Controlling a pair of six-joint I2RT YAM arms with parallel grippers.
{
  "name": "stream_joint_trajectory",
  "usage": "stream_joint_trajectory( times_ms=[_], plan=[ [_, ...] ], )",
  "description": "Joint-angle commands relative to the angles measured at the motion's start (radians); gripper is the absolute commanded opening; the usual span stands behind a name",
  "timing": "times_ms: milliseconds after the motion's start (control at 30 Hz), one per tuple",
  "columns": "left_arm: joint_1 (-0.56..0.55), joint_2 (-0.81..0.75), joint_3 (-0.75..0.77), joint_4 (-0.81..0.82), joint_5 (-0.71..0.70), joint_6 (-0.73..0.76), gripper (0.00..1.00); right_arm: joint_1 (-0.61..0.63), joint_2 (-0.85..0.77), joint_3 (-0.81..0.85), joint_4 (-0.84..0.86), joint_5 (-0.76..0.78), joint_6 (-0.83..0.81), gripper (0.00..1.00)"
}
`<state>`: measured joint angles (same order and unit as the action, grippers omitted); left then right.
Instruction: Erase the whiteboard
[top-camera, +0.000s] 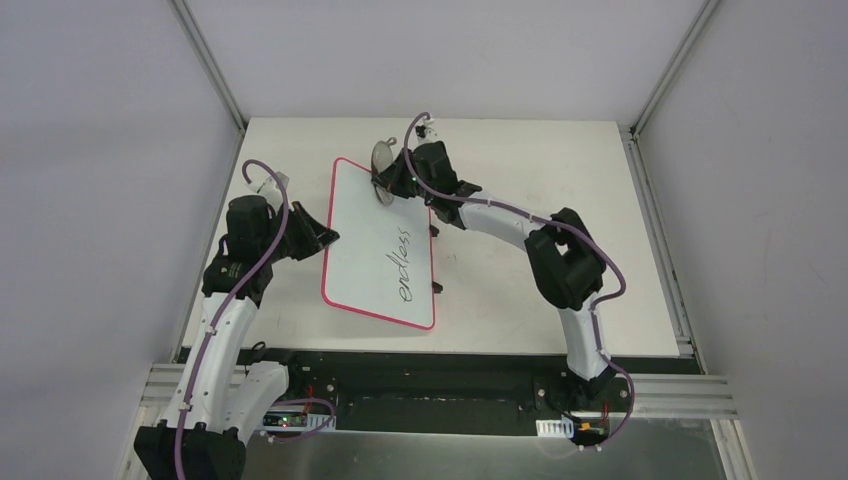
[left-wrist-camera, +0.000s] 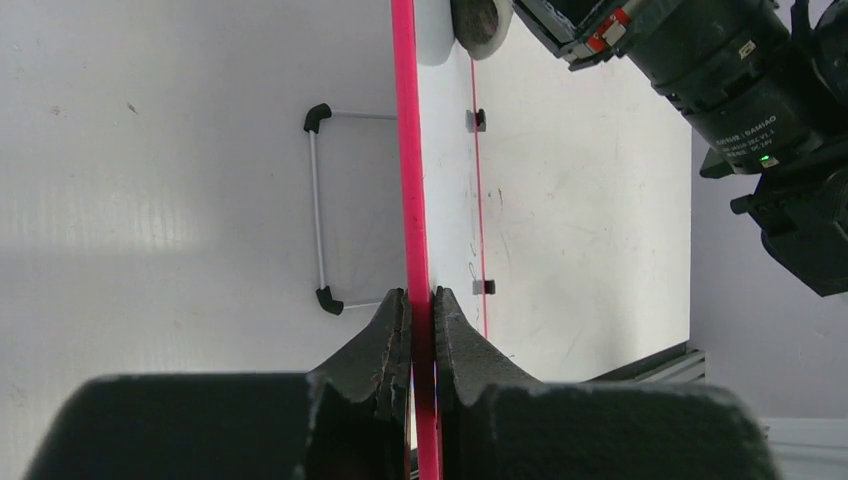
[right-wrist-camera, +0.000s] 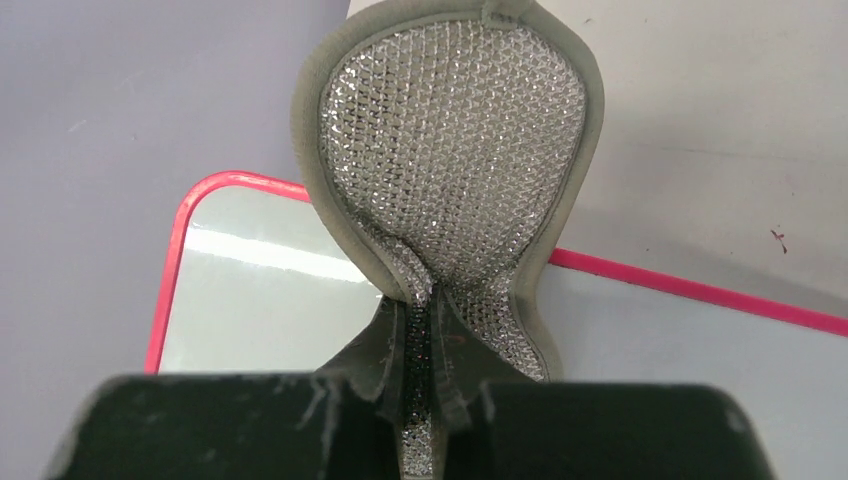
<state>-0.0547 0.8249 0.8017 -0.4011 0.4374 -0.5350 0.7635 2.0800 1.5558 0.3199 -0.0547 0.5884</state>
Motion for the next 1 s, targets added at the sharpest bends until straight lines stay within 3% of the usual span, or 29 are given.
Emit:
stream_joint_trajectory(
  times_ms=[0,267,700,967],
  plan=[
    [-0.014,0.026,-0.005,-0.066,0.057,0.066,0.0,0.027,0.076,0.11,-0.144,-0.018,-0.084,0.0],
    [-0.014,0.035,0.002,-0.08,0.045,0.078,0.0,0.031,0.149,0.324,-0.205,-0.059,-0.092,0.0],
    [-0.014,0.029,0.001,-0.082,0.046,0.081,0.0,-0.03,0.128,0.169,-0.206,0.007,-0.115,0.0],
    [-0.014,0.032,-0.001,-0.081,0.051,0.081,0.0,0.001,0.168,0.28,-0.241,-0.035,-0.11,0.0]
  ],
)
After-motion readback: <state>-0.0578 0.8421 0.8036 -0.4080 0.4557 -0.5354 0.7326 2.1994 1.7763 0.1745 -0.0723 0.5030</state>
